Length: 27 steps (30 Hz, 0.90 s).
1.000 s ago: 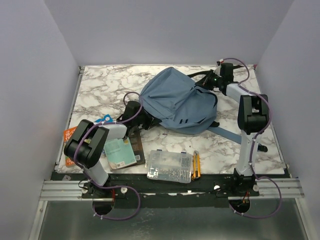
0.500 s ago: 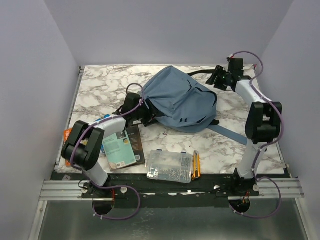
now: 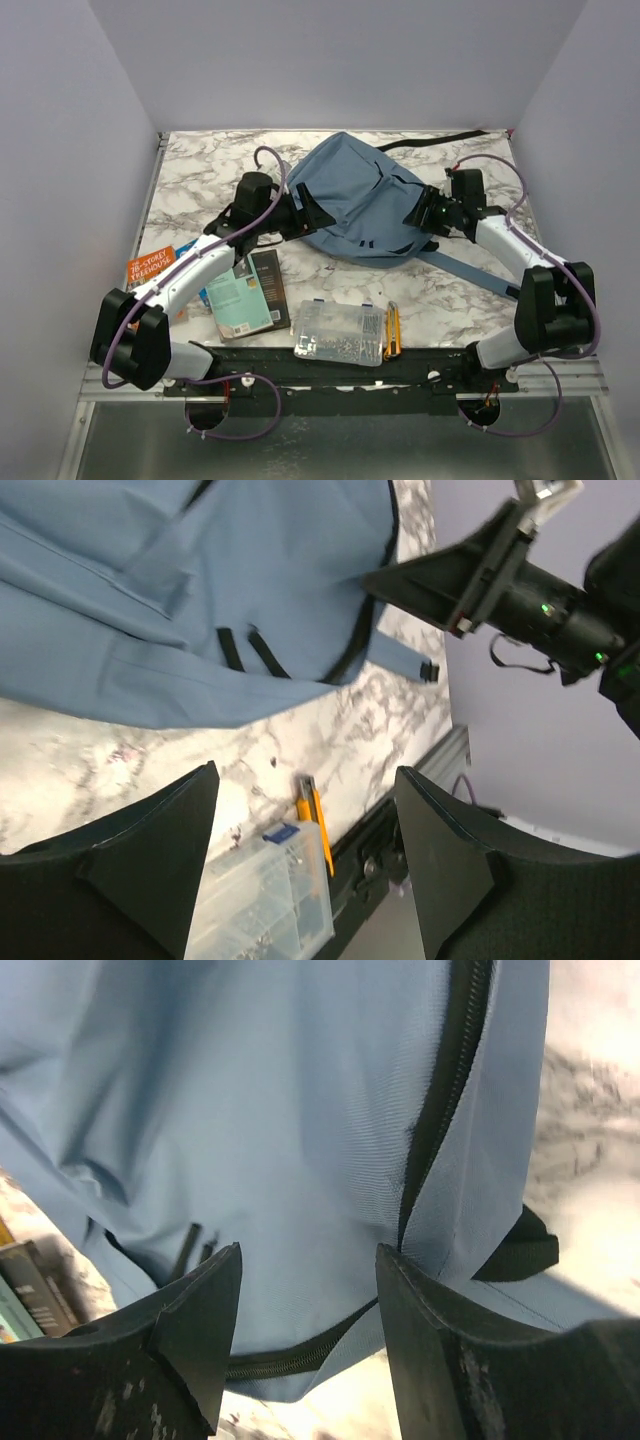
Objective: Pack the student bag
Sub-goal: Zip the student bag at the center of the board, then unzip the student bag at the center of the board.
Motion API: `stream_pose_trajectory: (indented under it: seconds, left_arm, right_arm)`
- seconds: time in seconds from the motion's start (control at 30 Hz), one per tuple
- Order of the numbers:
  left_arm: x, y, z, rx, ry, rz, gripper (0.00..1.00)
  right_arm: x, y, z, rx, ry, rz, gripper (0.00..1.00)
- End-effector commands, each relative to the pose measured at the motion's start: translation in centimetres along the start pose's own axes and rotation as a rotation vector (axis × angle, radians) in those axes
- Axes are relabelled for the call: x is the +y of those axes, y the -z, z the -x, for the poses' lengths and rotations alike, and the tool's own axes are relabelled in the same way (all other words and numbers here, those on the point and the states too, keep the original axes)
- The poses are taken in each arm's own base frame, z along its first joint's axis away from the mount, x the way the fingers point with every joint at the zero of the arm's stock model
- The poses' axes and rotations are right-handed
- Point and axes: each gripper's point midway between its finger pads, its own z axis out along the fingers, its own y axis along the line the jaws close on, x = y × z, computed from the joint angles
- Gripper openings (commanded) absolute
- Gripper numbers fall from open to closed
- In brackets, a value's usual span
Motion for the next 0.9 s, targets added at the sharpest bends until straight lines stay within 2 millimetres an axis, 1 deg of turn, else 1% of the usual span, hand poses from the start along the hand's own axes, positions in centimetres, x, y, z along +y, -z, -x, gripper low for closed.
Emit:
stream_pose_trajectory:
  seconds: [0.0, 0.07, 0.1, 0.2, 0.23, 0.27, 0.33, 0.4, 0.43, 0.53, 0.63, 0.77, 0.87]
  left_arm:
    - [-2.9, -0.2, -3.3, 0.131, -0.072, -0.065, 0.73]
    - [-3.7, -0.3, -3.8, 0.139, -0.083, -0.078, 0.73]
    - [-4.0, -0.3, -3.9, 0.142, -0.083, -0.083, 0.73]
    - [-4.3, 0.1, -4.0, 0.133, -0.097, -0.09, 0.73]
    - [-4.3, 0.2, -4.1, 0.135, -0.104, -0.087, 0.73]
    - [-4.3, 0.3, -4.2, 0.133, -0.119, -0.086, 0.73]
    - [-4.3, 0.3, -4.5, 0.144, -0.151, -0.088, 0.73]
    - [-4.8, -0.1, -5.2, 0.175, -0.18, -0.102, 0.73]
    - [-5.2, -0.3, -5.6, 0.192, -0.187, -0.114, 0.73]
    - [-6.3, -1.0, -6.8, 0.231, -0.183, -0.139, 0.72]
    - [-7.2, -1.9, -8.1, 0.267, -0.187, -0.163, 0.72]
    - [-8.6, -2.9, -9.4, 0.319, -0.198, -0.207, 0.71]
    - [-9.5, -3.5, -9.8, 0.341, -0.206, -0.227, 0.71]
  right_arm:
    - [-2.9, 0.0, -2.7, 0.0, -0.015, -0.082, 0.61]
    - [-4.1, -0.6, -4.6, 0.056, -0.048, -0.12, 0.61]
    - [-4.6, -0.8, -5.2, 0.063, -0.065, -0.132, 0.62]
    - [-5.6, -1.3, -6.6, 0.049, -0.089, -0.144, 0.64]
    - [-5.6, -1.5, -6.8, 0.054, -0.087, -0.136, 0.64]
    - [-5.4, -1.6, -6.9, 0.053, -0.085, -0.124, 0.65]
    - [-4.6, -1.4, -6.5, 0.046, -0.083, -0.082, 0.65]
    - [-3.2, -0.7, -5.6, 0.031, -0.083, -0.034, 0.66]
    - [-2.9, -0.3, -5.2, 0.023, -0.091, -0.034, 0.66]
    - [-3.9, 1.2, -4.6, -0.031, -0.121, -0.116, 0.69]
    - [-4.2, 2.7, -4.4, -0.116, -0.155, -0.121, 0.76]
    - [-4.3, 3.2, -5.9, -0.117, -0.234, -0.101, 0.76]
    - [-3.7, 2.8, -7.0, -0.132, -0.282, -0.028, 0.75]
